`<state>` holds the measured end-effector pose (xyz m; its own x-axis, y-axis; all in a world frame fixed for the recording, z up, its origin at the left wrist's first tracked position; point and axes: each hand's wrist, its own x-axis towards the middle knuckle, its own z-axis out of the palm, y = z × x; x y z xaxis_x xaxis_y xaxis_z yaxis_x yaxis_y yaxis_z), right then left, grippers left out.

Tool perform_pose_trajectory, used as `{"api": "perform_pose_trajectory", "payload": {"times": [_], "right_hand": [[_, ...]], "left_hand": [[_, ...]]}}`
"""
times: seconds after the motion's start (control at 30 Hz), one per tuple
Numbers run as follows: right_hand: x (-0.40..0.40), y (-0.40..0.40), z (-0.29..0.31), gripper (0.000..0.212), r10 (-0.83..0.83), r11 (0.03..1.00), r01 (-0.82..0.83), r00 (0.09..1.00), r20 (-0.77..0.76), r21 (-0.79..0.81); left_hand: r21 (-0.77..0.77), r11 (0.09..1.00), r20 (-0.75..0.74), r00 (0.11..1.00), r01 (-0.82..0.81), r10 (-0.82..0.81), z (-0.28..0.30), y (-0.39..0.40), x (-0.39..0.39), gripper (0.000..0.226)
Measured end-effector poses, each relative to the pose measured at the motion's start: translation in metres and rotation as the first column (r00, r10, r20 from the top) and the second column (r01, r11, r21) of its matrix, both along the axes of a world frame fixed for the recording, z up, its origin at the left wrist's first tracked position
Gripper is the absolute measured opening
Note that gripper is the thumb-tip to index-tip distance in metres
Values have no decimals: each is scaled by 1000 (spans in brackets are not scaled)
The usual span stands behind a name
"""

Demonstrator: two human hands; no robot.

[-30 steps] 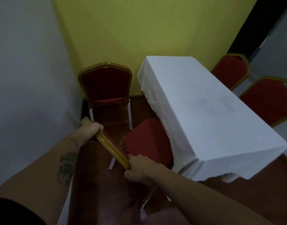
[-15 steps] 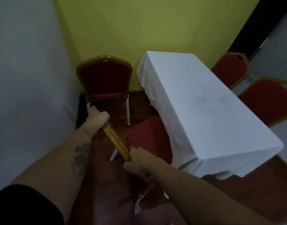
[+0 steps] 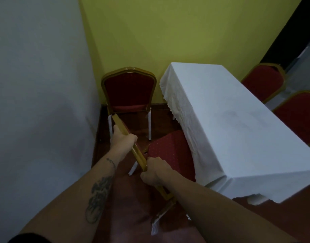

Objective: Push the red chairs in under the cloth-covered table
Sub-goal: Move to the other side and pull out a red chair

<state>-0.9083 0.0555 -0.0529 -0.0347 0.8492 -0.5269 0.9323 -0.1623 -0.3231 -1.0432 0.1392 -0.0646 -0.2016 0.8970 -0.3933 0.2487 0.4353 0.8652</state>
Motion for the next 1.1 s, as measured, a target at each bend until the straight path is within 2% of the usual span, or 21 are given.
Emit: {"api": "perform_pose_trajectory", "payload": {"times": [0.2, 0.33, 0.5, 0.63, 0.83, 0.97, 1.1], "right_hand": [[-21, 6, 1, 55, 37, 999, -36, 999, -29, 23], [-28, 14, -3, 52, 95, 994, -93, 995, -35, 53], [-28, 32, -5, 64, 109, 992, -107, 993, -37, 66], [-26, 46, -11, 69, 99, 993, -96, 994, -42, 71], [-19, 70, -18, 72, 75, 994, -72, 997, -32, 86], [-3, 84, -22, 65, 35, 994, -31, 999, -36, 109], [13, 95, -23, 67, -31, 993, 34, 999, -27, 110]], "left_hand": [[3, 996, 5, 996, 92, -92, 7, 16, -28, 81], [-15, 991, 32, 991, 130, -129, 8, 30, -40, 103], [-27, 977, 29, 977, 211, -210, 5, 55, -46, 108], [-59, 961, -17, 962, 272, -273, -24, 96, -52, 120], [-122, 952, -100, 951, 281, -293, -44, 142, -40, 116], [-156, 939, -161, 930, 308, -332, 10, 127, -8, 112], [-147, 934, -190, 918, 326, -350, 22, 132, 19, 98]]}}
